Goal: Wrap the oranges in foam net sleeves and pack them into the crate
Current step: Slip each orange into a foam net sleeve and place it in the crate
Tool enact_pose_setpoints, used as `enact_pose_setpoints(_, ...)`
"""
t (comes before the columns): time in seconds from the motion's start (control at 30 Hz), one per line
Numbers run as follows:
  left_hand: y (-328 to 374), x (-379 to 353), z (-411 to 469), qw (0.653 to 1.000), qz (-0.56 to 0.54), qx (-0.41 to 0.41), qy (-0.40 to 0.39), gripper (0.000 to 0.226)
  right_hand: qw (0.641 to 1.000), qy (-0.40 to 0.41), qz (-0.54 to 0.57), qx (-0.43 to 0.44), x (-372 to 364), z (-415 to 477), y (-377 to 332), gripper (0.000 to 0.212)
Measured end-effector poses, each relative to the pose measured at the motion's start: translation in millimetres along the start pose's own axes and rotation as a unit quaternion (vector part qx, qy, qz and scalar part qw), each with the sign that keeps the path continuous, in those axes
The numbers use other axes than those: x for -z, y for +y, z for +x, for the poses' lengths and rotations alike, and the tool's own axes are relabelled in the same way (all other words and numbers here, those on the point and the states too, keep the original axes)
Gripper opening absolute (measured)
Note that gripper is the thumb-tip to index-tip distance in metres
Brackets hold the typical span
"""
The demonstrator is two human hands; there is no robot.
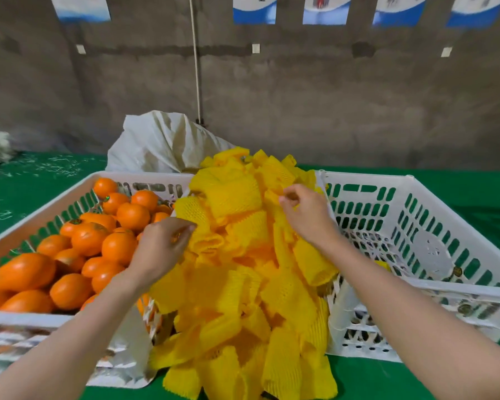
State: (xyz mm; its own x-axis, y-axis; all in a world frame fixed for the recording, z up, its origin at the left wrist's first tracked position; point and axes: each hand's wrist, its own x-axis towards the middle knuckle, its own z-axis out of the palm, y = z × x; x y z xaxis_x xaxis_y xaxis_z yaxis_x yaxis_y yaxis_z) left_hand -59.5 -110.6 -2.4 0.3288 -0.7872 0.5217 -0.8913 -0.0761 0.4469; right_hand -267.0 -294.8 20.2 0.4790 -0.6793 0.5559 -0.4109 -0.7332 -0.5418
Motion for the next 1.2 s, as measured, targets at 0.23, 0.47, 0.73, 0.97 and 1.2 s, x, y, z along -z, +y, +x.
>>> enact_pose_setpoints(0.23,-58.1,23.3,-37.3,0.997,0.037,0.052,0.038,0.009,0.97,-0.071,-0.046,-0.226,-72.3,59.2,-38.5,0.077)
enact_pose_setpoints(0.47,-57.5,10.6,-33.1,0.998,-0.005,0.061,-0.002,0.018,0.956,-0.029,-0.178,-0.233,-95.1,61.0,-43.5,0.062)
enact_pose_setpoints(0.73,-88.4,23.2,-9.7,0.995,-0.038,0.083,-0.041,0.036,0.995,-0.019,-0.027,-0.094,-82.0,63.0,-69.8,0.023)
enact_pose_setpoints(0.97,-149.4,43.8,18.5,0.94,0.187,0.189,-0.216,0.072,0.999,-0.048,0.007,-0.012,-66.7,54.5,-96.5,0.029)
enact_pose_setpoints(1.2,-158.7,50.1,20.6,0.911,0.193,0.145,-0.335,0.081,0.984,-0.03,0.152,-0.092,-68.6,34.8,-107.1,0.021)
